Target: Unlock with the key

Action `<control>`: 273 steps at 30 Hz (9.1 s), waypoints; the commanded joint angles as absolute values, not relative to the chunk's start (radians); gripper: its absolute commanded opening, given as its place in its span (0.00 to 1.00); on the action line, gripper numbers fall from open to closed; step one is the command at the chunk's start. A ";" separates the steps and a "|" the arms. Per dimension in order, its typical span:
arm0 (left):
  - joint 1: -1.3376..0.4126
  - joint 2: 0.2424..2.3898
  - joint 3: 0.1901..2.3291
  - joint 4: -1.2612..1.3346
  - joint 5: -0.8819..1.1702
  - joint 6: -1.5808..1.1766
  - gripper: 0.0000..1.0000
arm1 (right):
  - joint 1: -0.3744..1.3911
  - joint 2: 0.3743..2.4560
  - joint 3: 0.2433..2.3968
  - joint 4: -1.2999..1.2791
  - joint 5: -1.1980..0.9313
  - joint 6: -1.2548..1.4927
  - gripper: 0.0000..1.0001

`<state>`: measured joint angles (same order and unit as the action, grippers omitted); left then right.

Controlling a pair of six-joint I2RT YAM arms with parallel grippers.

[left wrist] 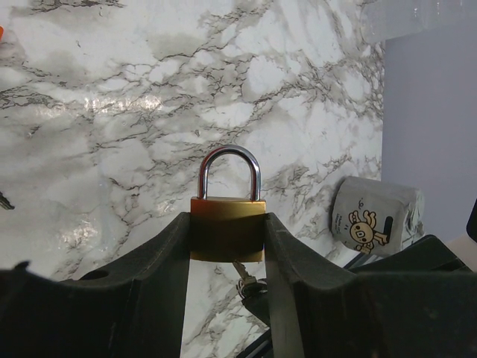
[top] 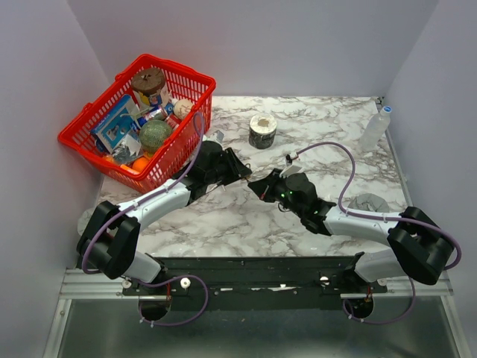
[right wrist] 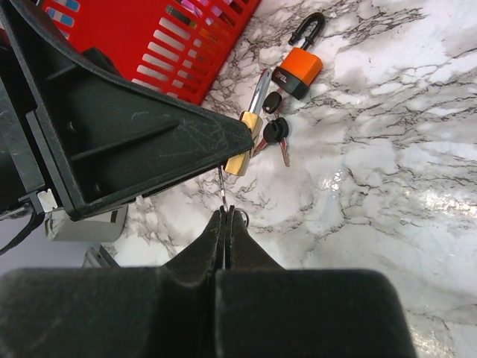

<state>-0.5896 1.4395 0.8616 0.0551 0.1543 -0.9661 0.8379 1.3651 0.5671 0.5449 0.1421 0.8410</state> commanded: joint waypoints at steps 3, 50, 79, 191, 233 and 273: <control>-0.577 1.407 0.870 0.077 0.156 -0.953 0.00 | 0.848 1.376 0.552 0.566 0.146 0.838 0.01; -0.574 1.404 0.865 0.083 0.160 -0.959 0.00 | 0.853 1.402 0.583 0.577 0.213 0.856 0.01; -0.574 1.410 0.865 0.081 0.155 -0.956 0.00 | 0.853 1.390 0.601 0.542 0.213 0.833 0.01; -0.626 1.304 0.787 0.046 -0.040 -0.988 0.00 | 0.796 1.683 0.934 0.699 0.179 0.931 0.01; -0.644 1.263 0.824 0.153 0.089 -0.830 0.00 | 0.687 1.481 0.770 0.729 0.051 0.888 0.01; -0.643 1.235 0.796 0.578 0.569 -0.851 0.00 | 0.514 1.189 0.706 0.802 -0.379 0.876 0.01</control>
